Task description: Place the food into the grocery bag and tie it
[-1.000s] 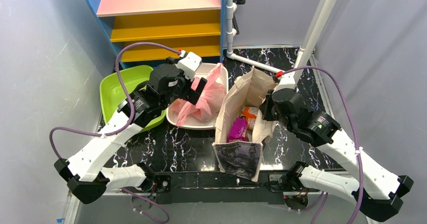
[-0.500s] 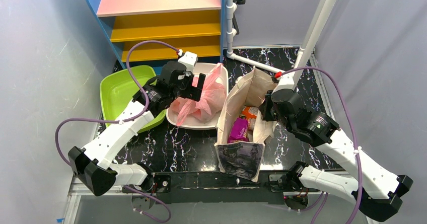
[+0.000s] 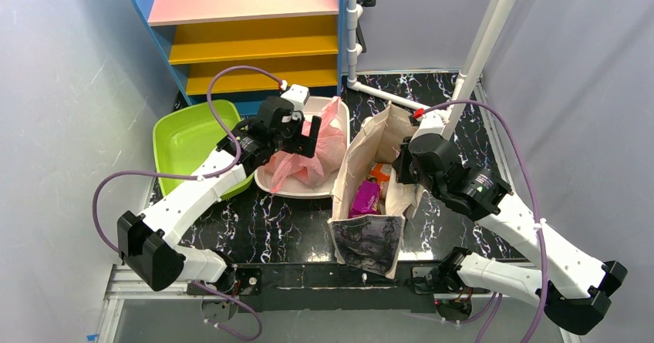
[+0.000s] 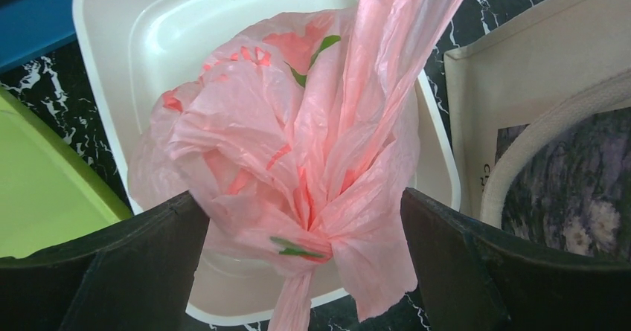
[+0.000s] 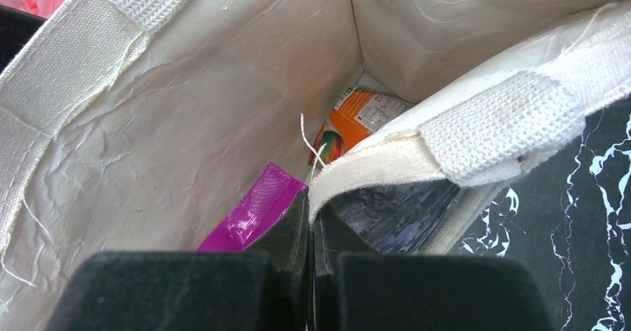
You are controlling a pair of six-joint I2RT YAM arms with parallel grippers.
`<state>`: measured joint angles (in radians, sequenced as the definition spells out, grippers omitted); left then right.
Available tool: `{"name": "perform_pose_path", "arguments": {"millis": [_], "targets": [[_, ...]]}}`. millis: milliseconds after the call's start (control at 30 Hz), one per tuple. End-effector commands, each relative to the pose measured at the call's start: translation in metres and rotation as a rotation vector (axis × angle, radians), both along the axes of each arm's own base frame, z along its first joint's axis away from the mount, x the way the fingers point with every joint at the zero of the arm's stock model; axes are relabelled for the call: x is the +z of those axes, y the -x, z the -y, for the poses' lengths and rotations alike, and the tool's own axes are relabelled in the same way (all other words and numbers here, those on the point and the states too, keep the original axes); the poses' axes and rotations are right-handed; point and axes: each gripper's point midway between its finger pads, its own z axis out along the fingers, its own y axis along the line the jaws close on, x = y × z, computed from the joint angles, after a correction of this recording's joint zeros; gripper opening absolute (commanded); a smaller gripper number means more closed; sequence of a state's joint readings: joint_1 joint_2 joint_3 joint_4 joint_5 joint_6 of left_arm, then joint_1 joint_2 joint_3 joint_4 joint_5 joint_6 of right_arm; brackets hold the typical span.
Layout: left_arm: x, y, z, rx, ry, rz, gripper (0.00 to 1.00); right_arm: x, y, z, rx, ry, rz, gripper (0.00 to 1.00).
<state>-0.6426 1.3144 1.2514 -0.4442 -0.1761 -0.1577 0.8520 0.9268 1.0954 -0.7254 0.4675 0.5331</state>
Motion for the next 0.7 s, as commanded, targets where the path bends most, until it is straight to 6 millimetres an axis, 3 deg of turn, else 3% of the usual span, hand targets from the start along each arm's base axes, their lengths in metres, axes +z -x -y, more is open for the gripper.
{"name": "perform_pose_path", "arguments": {"millis": [0, 467, 600, 667], "targets": [[-0.011, -0.004, 0.007, 0.000, 0.016, -0.032, 0.98, 0.009, -0.008, -0.005, -0.003, -0.024, 0.038, 0.01], [-0.047, -0.012, 0.012, 0.016, -0.027, -0.107, 0.99, 0.003, -0.011, -0.006, 0.000, -0.012, 0.029, 0.01], [-0.051, -0.011, 0.010, 0.022, -0.043, -0.120, 0.68, 0.001, -0.012, -0.006, -0.002, -0.009, 0.027, 0.01], [-0.053, -0.011, 0.009, 0.024, -0.045, -0.125, 0.58, 0.000, -0.012, -0.005, -0.002, -0.007, 0.026, 0.01]]}}
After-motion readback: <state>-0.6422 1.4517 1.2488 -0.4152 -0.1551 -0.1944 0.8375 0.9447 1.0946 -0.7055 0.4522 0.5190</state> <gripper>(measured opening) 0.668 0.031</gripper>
